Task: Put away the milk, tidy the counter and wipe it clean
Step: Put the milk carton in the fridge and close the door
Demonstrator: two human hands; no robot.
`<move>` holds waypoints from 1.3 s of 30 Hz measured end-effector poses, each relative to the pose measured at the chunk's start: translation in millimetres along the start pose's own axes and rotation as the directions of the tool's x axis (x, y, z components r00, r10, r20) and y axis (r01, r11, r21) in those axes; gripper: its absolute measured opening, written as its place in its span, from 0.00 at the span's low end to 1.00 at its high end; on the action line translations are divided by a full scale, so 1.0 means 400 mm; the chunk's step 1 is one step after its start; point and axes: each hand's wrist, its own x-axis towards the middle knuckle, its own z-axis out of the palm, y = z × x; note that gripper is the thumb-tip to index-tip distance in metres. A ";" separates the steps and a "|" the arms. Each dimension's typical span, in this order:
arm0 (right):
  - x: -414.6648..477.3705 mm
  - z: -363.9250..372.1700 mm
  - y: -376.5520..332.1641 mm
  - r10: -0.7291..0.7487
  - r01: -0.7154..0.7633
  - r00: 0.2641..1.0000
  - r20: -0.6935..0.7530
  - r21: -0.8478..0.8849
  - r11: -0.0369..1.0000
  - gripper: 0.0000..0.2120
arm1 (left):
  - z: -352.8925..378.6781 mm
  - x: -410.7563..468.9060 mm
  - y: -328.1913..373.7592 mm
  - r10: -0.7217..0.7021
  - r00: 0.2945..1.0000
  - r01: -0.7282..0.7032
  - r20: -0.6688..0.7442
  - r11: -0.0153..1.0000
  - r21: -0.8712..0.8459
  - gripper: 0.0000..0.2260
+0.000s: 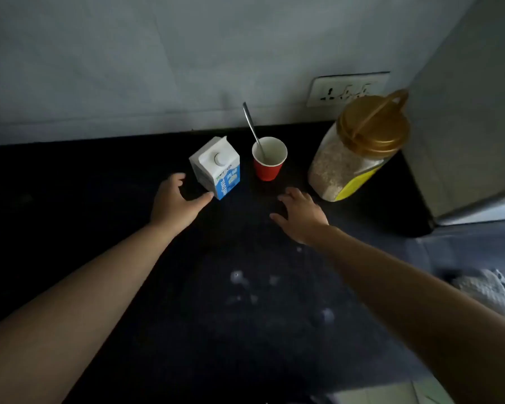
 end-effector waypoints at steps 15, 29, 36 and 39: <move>0.070 0.061 0.081 -0.157 0.146 0.986 -0.055 -0.169 0.975 0.30 | 0.119 0.077 0.004 0.039 0.984 -0.083 -0.172 0.963 -0.256 0.31; 0.053 0.014 0.078 -0.141 0.140 0.990 -0.019 -0.052 0.989 0.29 | 0.091 -0.105 0.034 -0.085 0.970 -0.006 -0.227 0.928 -0.371 0.26; -0.159 0.019 0.080 -0.295 0.280 0.955 0.035 0.223 0.934 0.26 | 0.076 -0.361 0.040 -0.123 0.953 0.003 -0.278 0.919 -0.395 0.27; -0.279 0.057 0.085 -0.315 0.277 0.948 0.049 0.363 0.890 0.23 | 0.133 -0.520 0.009 -0.221 0.903 0.021 -0.367 0.879 -0.477 0.31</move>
